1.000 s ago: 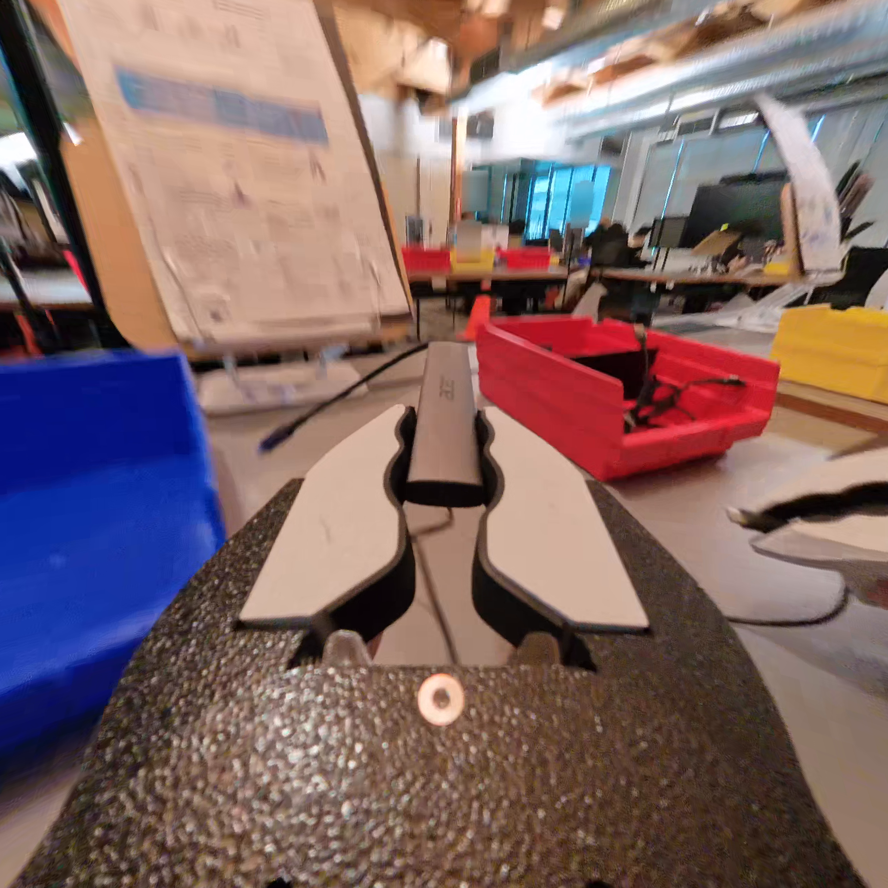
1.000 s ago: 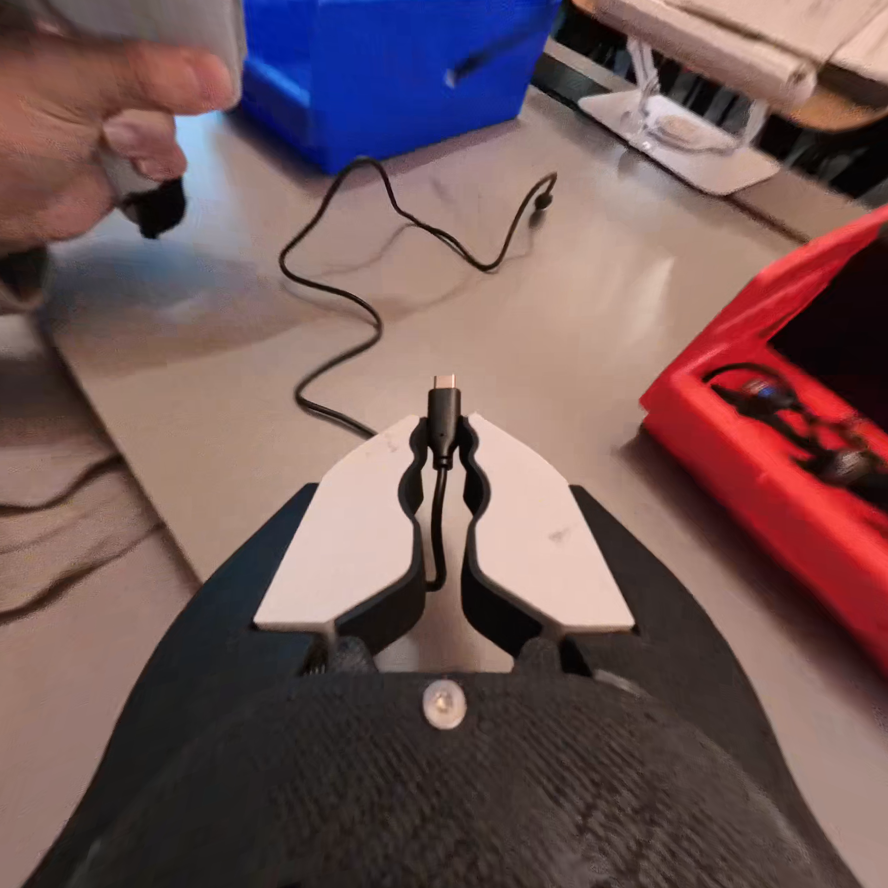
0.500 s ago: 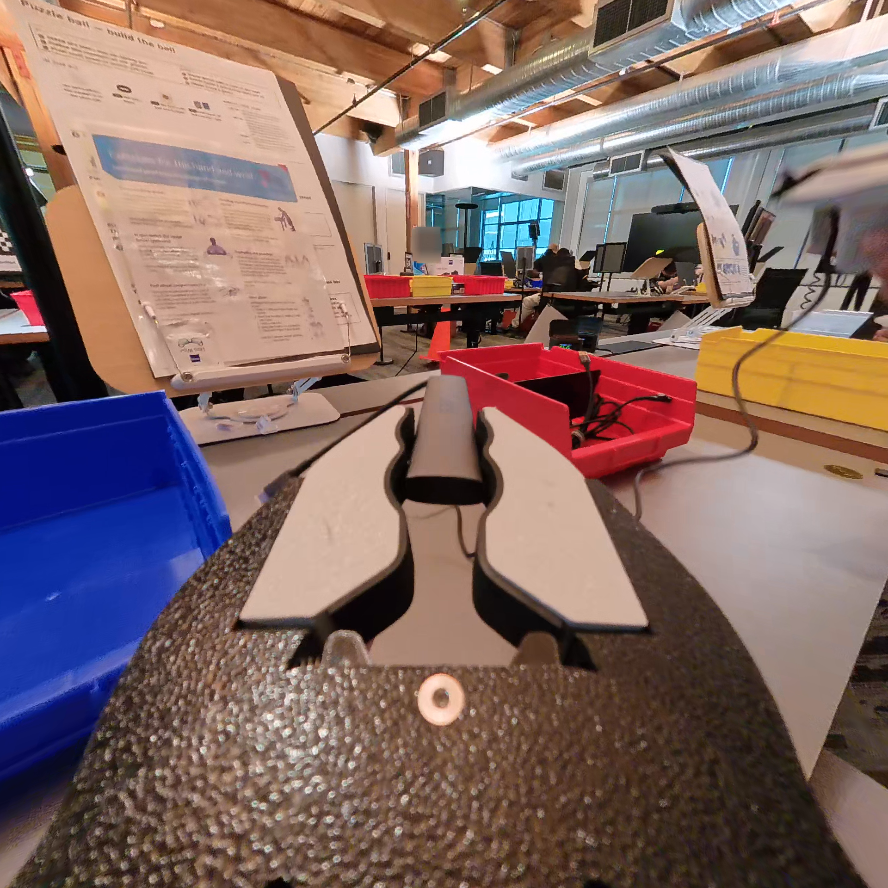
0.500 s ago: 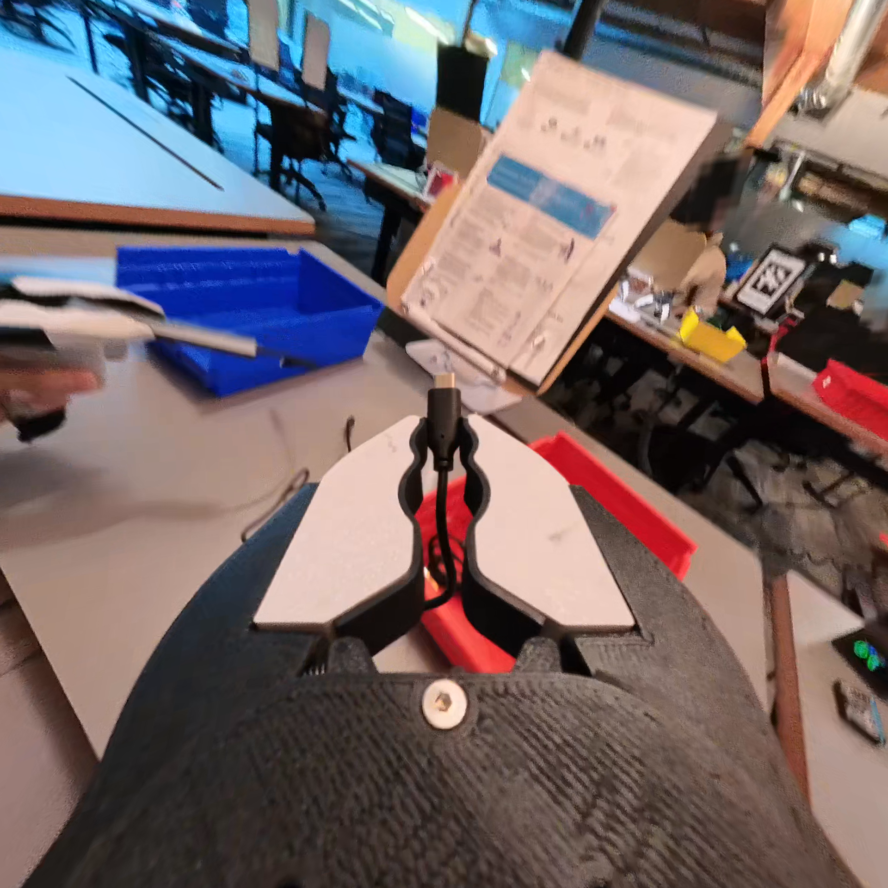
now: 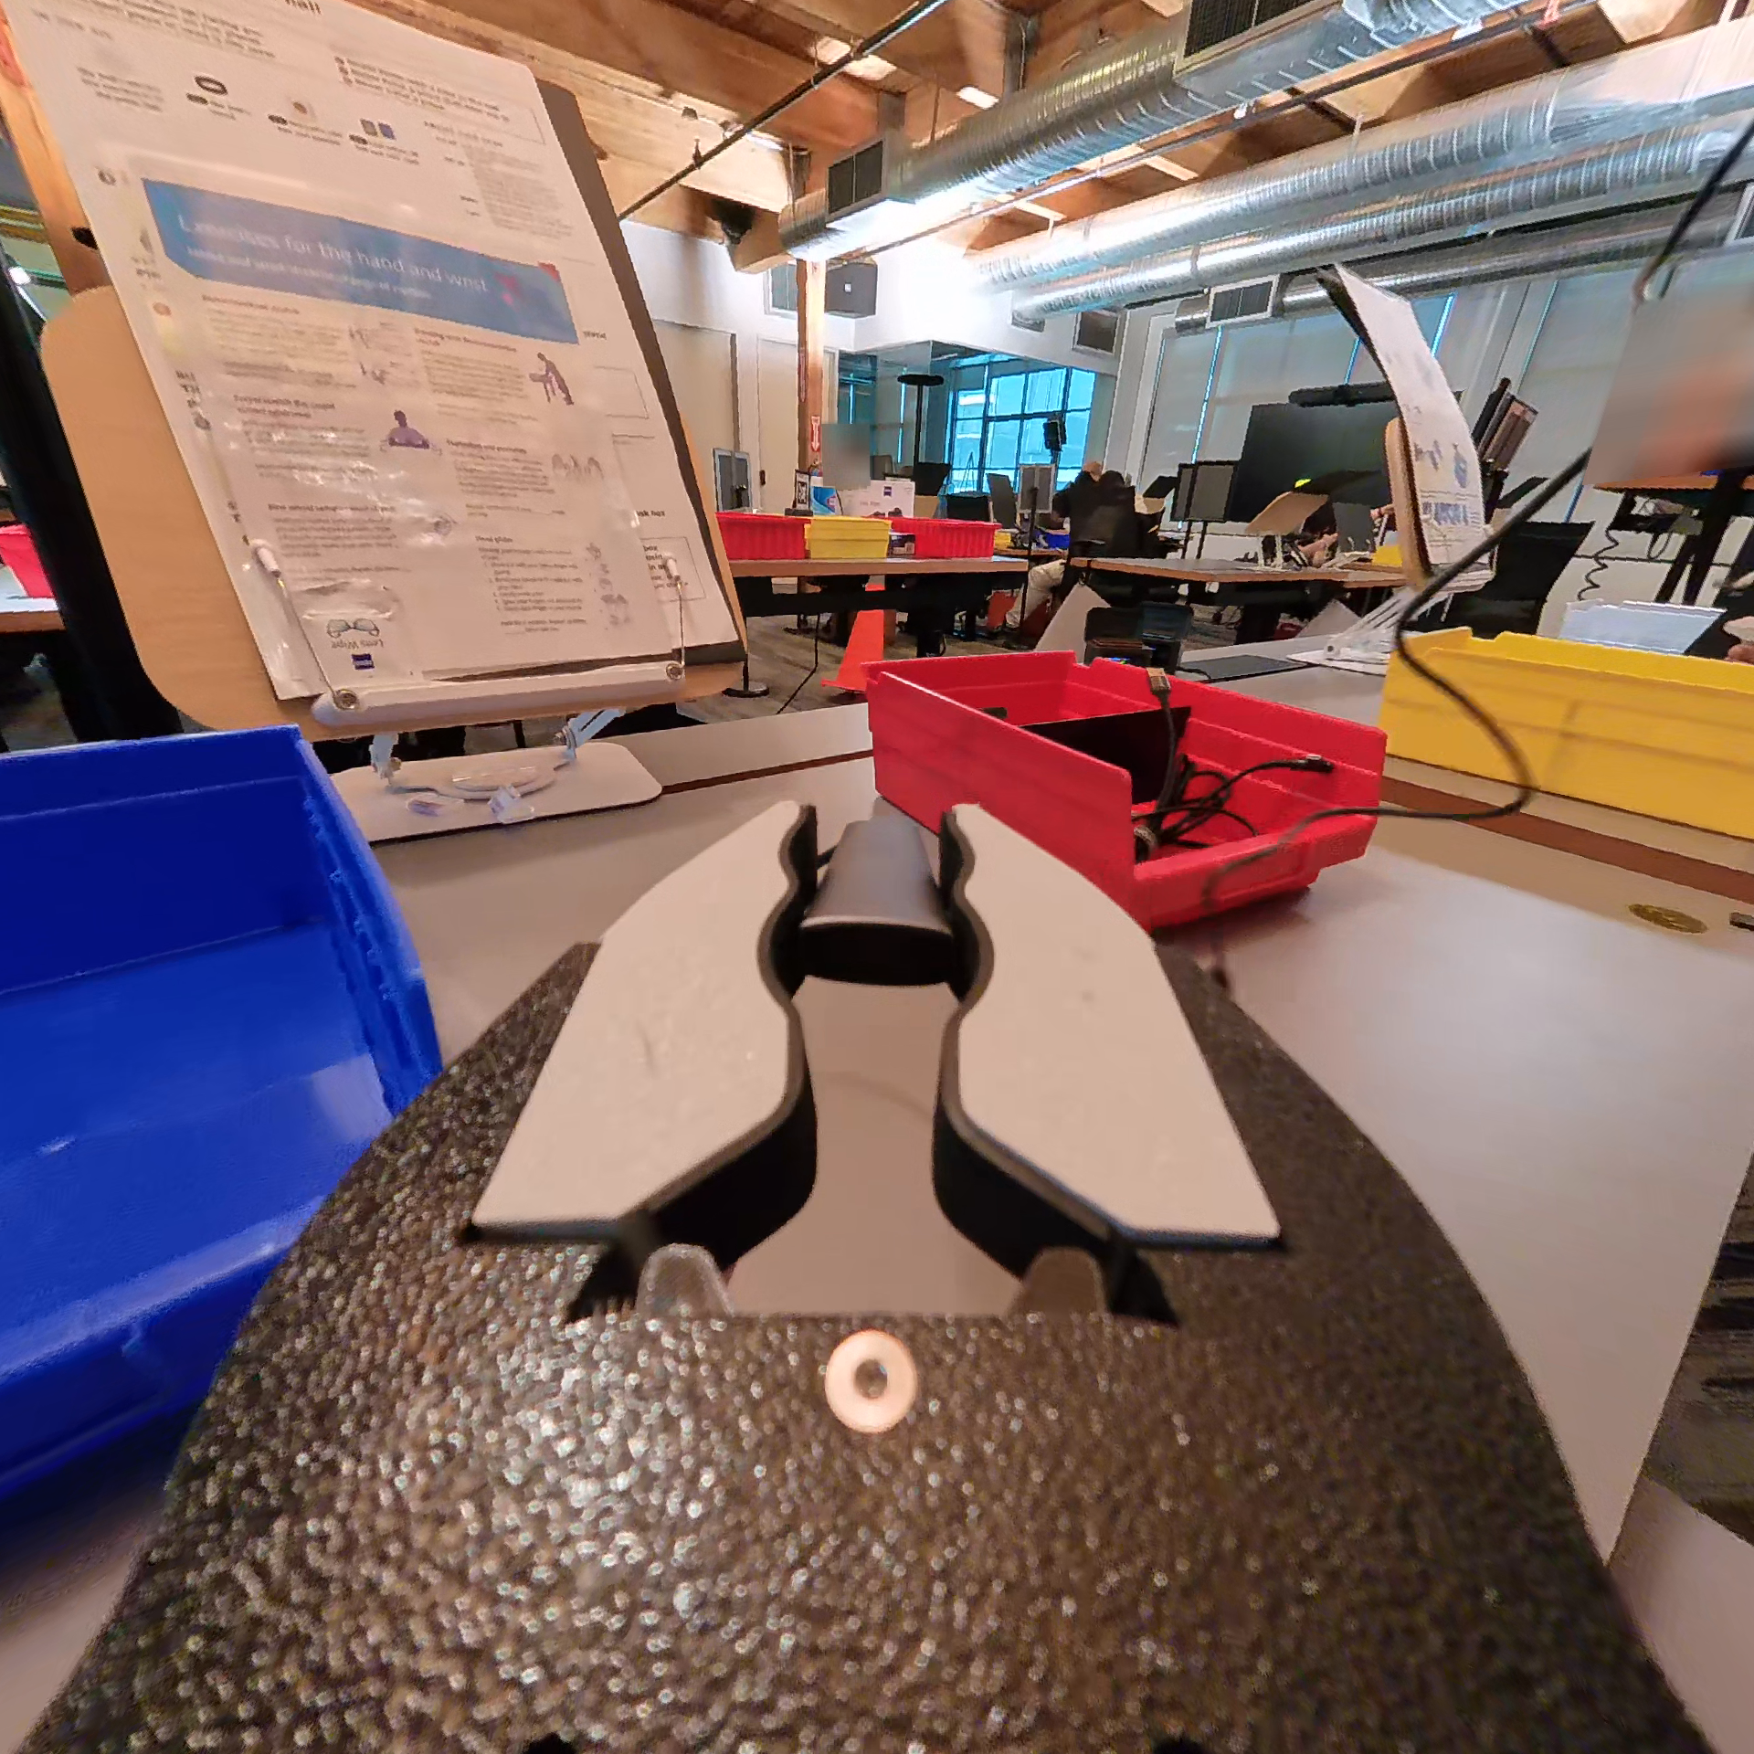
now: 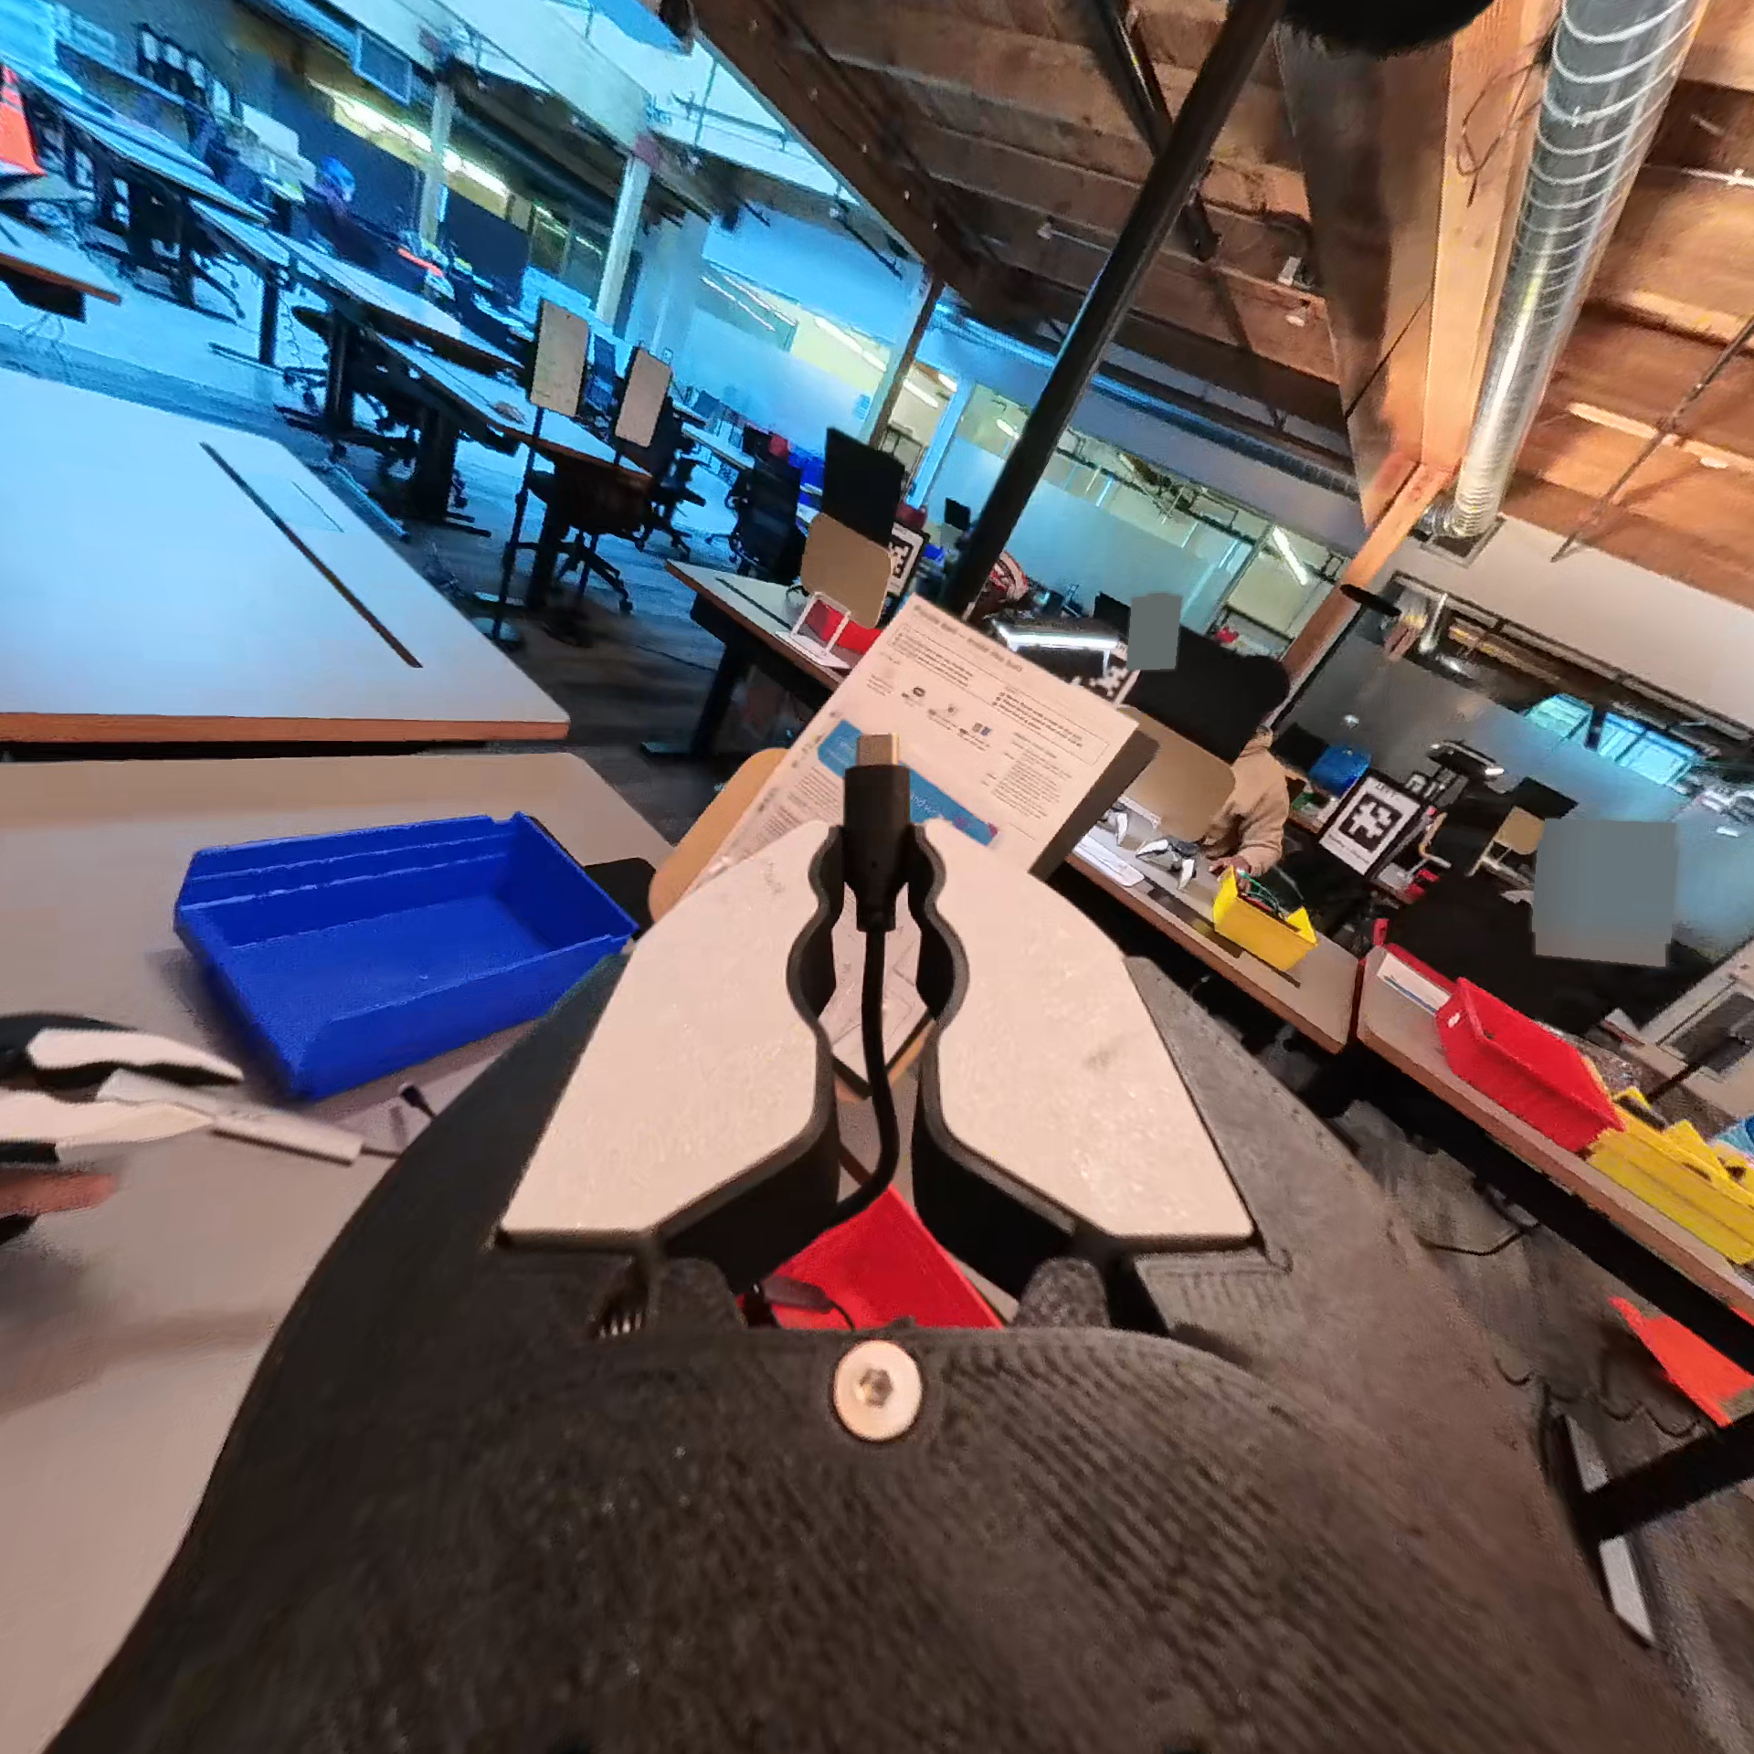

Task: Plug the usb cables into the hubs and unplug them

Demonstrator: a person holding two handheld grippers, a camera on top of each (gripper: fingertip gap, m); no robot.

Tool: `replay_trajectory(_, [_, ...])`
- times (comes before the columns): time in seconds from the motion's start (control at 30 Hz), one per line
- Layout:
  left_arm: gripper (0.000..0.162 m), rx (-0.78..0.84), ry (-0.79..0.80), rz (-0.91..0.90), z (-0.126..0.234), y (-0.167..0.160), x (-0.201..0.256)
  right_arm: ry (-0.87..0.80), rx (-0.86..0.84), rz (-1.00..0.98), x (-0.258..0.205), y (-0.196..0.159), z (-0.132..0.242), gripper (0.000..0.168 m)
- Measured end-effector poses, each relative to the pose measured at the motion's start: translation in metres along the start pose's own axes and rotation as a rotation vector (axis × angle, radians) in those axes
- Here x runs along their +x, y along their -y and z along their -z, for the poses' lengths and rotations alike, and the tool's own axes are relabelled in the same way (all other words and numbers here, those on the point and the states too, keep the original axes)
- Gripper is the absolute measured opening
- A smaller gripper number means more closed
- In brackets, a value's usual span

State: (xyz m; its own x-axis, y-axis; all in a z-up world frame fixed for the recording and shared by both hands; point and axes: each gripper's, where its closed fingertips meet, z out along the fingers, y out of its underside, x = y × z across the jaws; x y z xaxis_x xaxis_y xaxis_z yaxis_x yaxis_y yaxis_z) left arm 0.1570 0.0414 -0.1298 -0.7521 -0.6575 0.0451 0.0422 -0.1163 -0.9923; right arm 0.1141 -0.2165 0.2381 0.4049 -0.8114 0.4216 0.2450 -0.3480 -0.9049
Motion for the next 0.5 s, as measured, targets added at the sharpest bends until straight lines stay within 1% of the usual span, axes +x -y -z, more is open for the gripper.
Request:
replay_trajectory(0.1, [0.024, -0.009, -0.010, 0.002, -0.003, -0.005, 0.003, -0.005, 0.007, -0.033, 0.024, 0.021, -0.015, 0.013])
replay_trajectory(0.27, [0.024, -0.014, -0.030, -0.004, -0.006, -0.007, 0.009, -0.072, -0.040, -0.041, 0.065, 0.034, -0.037, 0.013])
replay_trajectory(0.5, [0.024, -0.038, -0.066, 0.020, -0.014, -0.021, 0.013, -0.213, 0.100, -0.014, 0.111, 0.083, -0.025, 0.013])
